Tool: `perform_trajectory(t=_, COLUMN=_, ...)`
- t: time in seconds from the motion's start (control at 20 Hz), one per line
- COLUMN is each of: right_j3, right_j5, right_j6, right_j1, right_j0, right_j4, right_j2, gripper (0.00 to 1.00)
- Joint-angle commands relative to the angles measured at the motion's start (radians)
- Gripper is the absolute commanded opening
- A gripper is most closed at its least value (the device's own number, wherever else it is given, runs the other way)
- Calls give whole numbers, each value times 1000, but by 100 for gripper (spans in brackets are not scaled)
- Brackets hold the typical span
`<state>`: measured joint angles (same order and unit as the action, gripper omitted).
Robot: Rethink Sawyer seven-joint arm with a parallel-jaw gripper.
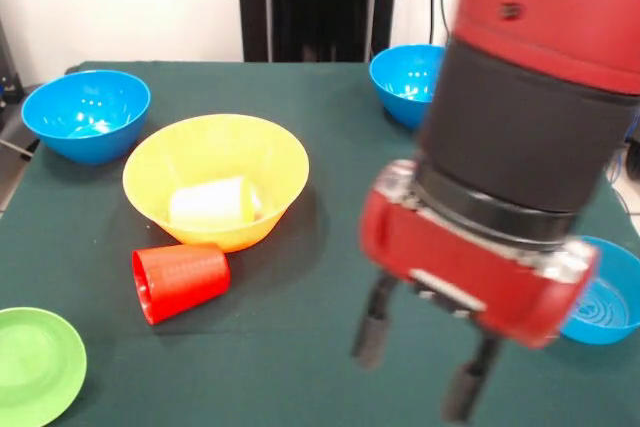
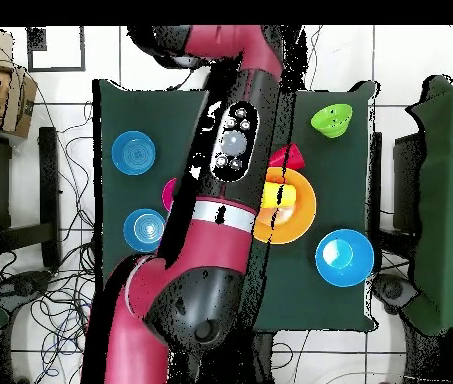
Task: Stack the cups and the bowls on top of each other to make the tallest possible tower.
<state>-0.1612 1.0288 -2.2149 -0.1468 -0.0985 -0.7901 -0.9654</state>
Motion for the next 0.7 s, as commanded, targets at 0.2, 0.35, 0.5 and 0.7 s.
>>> perform_trajectory(t=0.2, right_j3=105, right_j5=150, right_j6=162, right_j1=-78, right_j0=13, right_j4=-157, right_j2=-97, gripper=100)
perform_trajectory(t=0.35, right_j3=118, right_j5=171, right_j6=279, right_j1=-86, right_j0=7, right_j4=-193, right_j2=-93, gripper=100)
perform_trajectory(t=0.5, right_j3=122, right_j5=170, right_j6=296, right_j1=-91, right_j0=6, right_j4=-204, right_j2=-105, gripper=100)
perform_trajectory(t=0.7, right_j3=126, right_j5=174, right_j6=282, right_j1=-93, right_j0=3, right_j4=-228, right_j2=-130, gripper=100)
